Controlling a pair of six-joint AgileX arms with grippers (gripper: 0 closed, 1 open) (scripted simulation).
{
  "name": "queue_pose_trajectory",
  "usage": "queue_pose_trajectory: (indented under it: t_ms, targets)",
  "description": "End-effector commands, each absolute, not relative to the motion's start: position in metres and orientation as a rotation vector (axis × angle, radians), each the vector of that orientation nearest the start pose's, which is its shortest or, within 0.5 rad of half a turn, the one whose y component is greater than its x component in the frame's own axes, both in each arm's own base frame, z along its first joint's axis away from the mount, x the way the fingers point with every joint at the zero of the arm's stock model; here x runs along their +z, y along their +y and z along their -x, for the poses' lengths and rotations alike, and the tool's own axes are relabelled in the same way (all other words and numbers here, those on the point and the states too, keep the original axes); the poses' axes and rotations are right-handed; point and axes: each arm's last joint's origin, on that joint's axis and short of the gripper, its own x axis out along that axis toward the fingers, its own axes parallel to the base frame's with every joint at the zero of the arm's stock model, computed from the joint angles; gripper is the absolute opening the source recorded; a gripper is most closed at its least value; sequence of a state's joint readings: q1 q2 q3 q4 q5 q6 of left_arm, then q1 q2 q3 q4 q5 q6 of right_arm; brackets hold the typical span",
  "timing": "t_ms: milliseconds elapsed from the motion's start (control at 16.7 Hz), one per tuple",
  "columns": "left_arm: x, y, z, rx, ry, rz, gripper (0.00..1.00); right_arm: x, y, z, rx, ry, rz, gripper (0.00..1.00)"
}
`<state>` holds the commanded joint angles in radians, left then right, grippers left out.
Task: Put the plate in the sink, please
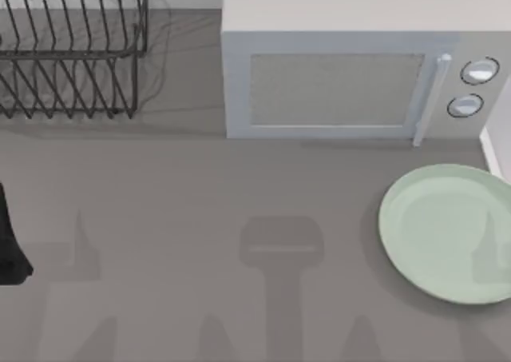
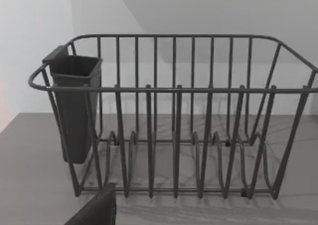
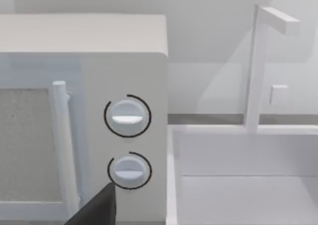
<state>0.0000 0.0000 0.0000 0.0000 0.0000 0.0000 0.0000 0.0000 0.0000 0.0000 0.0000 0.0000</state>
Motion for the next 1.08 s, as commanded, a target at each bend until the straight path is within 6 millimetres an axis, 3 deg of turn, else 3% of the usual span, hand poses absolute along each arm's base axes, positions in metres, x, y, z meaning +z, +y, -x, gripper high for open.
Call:
queue_pose_trajectory:
  t_ms: [540, 840, 1080]
  targets:
    - [0.16, -0.001, -0.106, 0.0, 0.0, 0.0, 1.0, 0.166, 0.0, -0.106, 0.009, 0.023, -0.01, 1.0]
    - [0.16, -0.001, -0.106, 0.0, 0.0, 0.0, 1.0, 0.205, 0.009, -0.116, 0.074, 0.231, -0.078, 1.0]
    - [0.16, -0.001, -0.106, 0.0, 0.0, 0.0, 1.0, 0.242, 0.027, -0.15, 0.128, 0.537, -0.131, 1.0]
